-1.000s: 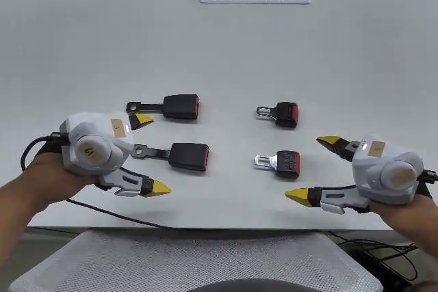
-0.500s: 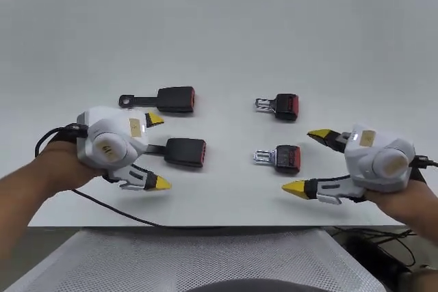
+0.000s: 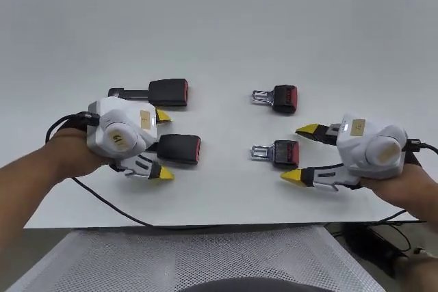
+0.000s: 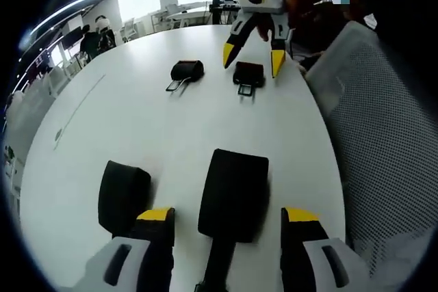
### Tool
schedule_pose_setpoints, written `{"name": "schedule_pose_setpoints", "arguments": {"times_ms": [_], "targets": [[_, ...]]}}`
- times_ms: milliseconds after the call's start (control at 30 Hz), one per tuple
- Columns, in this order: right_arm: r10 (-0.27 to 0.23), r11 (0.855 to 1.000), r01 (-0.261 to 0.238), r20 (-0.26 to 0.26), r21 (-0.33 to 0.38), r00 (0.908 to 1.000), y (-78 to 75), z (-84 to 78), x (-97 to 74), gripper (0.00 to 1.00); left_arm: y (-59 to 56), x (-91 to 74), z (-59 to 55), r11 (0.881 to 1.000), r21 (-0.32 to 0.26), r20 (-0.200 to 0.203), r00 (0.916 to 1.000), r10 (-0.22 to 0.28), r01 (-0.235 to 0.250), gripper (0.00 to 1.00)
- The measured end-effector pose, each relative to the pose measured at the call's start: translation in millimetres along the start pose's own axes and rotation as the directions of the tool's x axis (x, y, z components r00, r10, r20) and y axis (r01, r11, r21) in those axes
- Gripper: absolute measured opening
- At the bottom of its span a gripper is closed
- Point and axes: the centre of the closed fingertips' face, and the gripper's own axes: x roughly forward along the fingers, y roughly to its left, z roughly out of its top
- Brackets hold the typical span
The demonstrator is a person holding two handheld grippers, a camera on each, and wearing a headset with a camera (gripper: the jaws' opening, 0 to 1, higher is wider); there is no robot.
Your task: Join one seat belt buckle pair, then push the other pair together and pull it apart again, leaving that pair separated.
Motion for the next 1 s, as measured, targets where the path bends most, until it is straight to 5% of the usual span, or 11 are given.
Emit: {"name": "schedule_pose_setpoints", "arguments": {"times_ms": [133,233,600,1000], "targets": [[0.028,0.999,-0.029,-0.033,-0.031,0.9991,0.6,-3.4,0.2,0.47,0.2,0.2,3.0,1.000,0.012,-0.004,1.0000,-0.006,0.006,0.54],[0.039,0.997,-0.042,-0.053,-0.062,0.9978,0.8,-6.5,0.2,0.39,-3.0,-0.2,6.9,0.999,0.043,-0.002,0.9997,-0.023,0.023,0.36],[0.069,0.978,-0.081,-0.066,-0.194,0.9954,0.5,-7.0,3.9,0.35,-2.5,-1.8,6.3,0.999,0.051,-0.001,0.9999,-0.016,0.016,0.35],[0.107,0.978,-0.103,0.017,-0.179,0.9941,1.7,-0.6,0.6,0.34,-1.6,-1.0,5.5,0.999,0.043,-0.011,0.9998,-0.020,0.020,0.35]]}}
